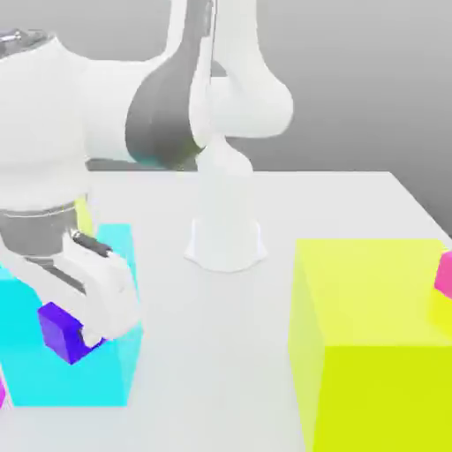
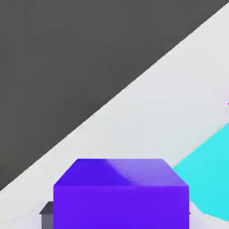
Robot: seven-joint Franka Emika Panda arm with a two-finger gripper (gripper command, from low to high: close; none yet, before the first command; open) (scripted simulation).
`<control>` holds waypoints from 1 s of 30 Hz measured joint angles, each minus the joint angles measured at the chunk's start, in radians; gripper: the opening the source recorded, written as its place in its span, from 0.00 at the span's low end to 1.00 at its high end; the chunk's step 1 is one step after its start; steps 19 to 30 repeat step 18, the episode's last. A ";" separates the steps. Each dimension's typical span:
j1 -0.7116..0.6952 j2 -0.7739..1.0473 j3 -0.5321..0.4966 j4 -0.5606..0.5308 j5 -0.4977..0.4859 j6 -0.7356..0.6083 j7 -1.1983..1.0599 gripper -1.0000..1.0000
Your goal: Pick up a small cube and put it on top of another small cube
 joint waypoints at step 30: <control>-0.139 -0.333 -0.010 -0.210 -0.082 -0.094 0.287 1.00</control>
